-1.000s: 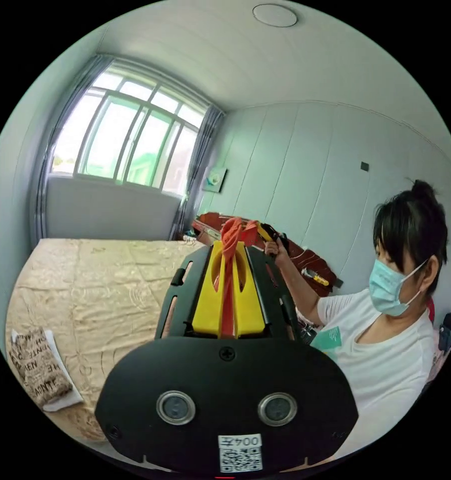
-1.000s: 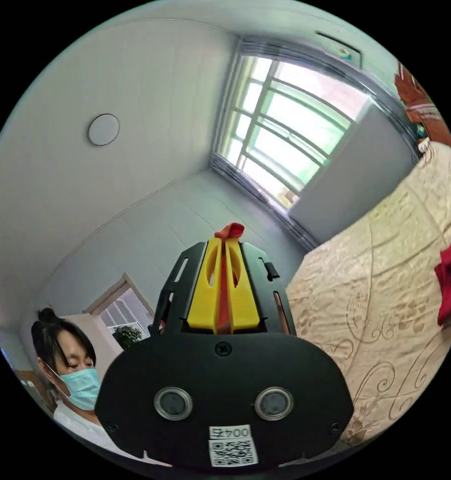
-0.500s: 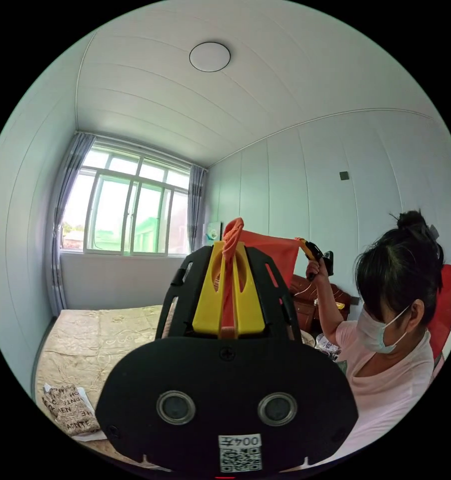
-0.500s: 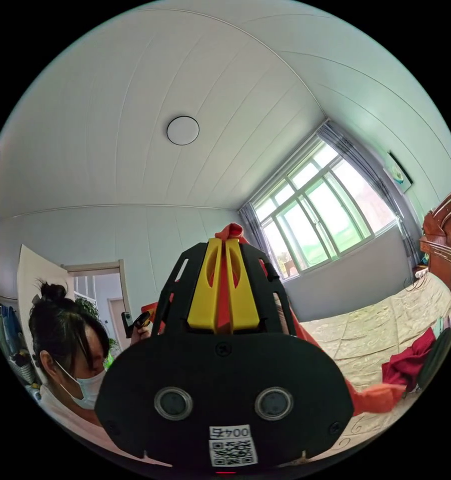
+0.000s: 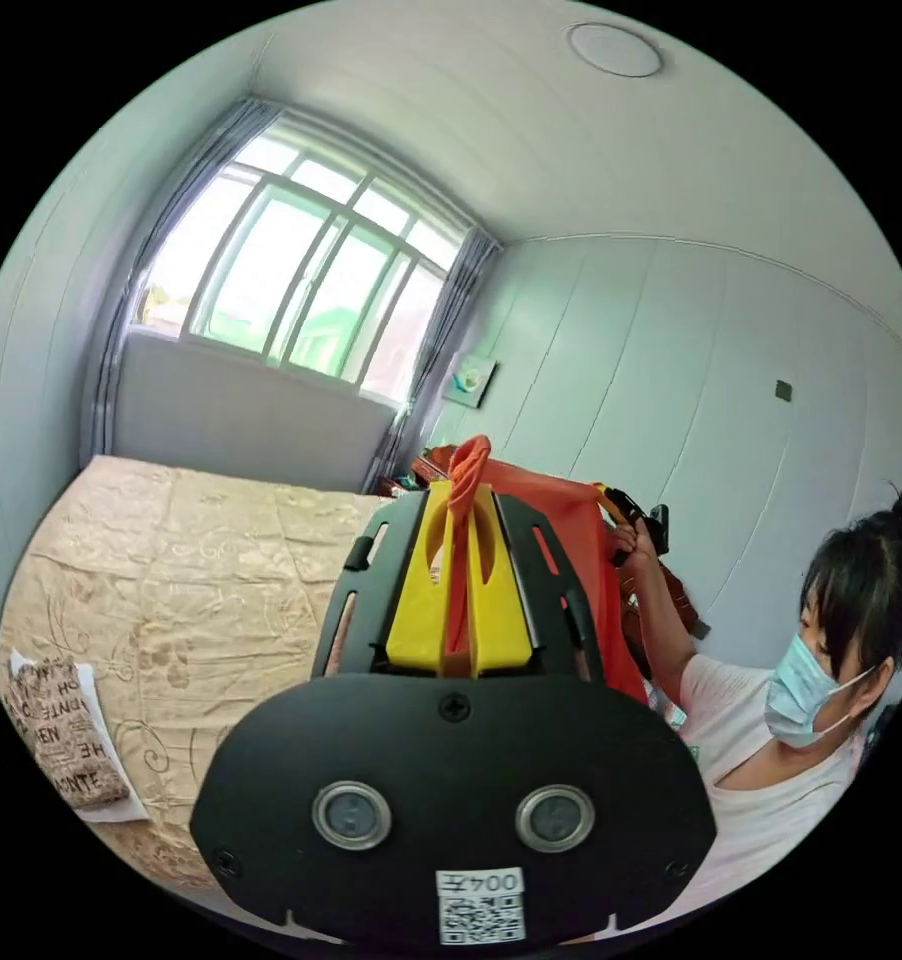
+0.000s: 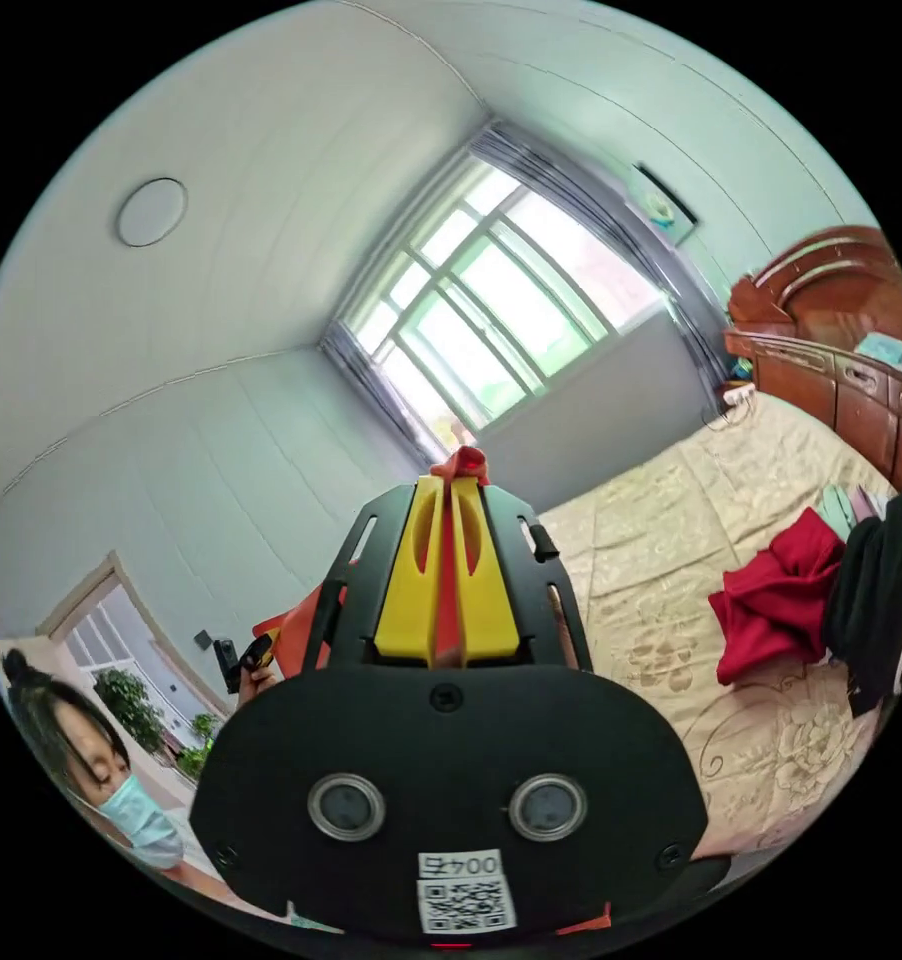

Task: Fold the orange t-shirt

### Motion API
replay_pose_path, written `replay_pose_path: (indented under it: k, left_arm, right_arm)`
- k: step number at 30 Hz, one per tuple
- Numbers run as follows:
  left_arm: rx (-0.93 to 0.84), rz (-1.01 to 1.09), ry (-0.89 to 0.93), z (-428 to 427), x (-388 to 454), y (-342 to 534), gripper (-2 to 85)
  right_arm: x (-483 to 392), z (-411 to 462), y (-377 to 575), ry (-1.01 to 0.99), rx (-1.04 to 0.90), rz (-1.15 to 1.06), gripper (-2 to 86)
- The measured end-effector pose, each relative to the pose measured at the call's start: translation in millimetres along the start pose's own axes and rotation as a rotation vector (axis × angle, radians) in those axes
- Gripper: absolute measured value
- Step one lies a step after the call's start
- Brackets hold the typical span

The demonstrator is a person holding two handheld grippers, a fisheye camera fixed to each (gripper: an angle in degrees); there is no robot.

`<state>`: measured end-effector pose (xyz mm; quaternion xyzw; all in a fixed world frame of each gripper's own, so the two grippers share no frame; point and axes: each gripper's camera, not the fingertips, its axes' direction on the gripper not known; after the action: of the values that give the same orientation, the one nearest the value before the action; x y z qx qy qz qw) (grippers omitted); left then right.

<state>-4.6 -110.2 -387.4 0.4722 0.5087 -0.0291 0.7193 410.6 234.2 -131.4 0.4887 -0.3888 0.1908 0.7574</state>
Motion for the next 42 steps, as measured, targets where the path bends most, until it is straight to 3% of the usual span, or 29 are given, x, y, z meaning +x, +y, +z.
replay_pose_path:
  k: [3, 8, 13, 17, 23, 27, 31, 34, 42]
  left_arm:
    - [-0.047, -0.125, -0.004, 52.6, -79.2, -18.8, 2.5]
    - [0.094, -0.129, -0.080, 74.9, -134.2, -84.6, 2.6]
    - [0.295, 0.126, -0.109, 18.2, -104.9, -155.3, 2.5]
    - [0.310, 0.303, -0.083, -29.0, -94.1, -137.2, 2.5]
    - [0.150, 0.296, 0.041, -64.4, -149.1, 0.0, 2.4]
    - [-0.034, 0.260, 0.076, -64.2, -215.6, 142.2, 2.4]
    - [-0.264, 0.096, 0.038, -54.5, -300.8, 300.5, 2.3]
    - [-0.322, -0.071, 0.050, -68.5, -352.6, 391.0, 2.1]
    - [-0.379, -0.133, 0.088, -137.2, -404.2, 483.4, 2.0]
  right_arm:
    - [35.9, 60.2, -21.5, 0.019, -0.051, 0.072, -0.8]
    - [20.0, 114.2, -70.4, 0.009, -0.015, 0.040, -0.8]
    - [-28.9, 103.6, -101.6, -0.115, 0.116, -0.107, -0.7]
    - [-30.6, 78.2, -74.8, -0.174, 0.096, -0.178, -0.8]
    - [38.8, 66.2, 47.4, -0.079, -0.164, -0.136, -0.8]
    - [122.2, 82.7, 151.5, -0.012, -0.331, 0.007, -0.7]
    - [186.6, 101.7, 242.3, 0.049, -0.459, 0.156, -0.7]
    - [224.3, 109.8, 303.6, 0.067, -0.508, 0.303, -0.7]
    - [208.1, 117.8, 359.3, 0.140, -0.607, 0.301, -0.6]
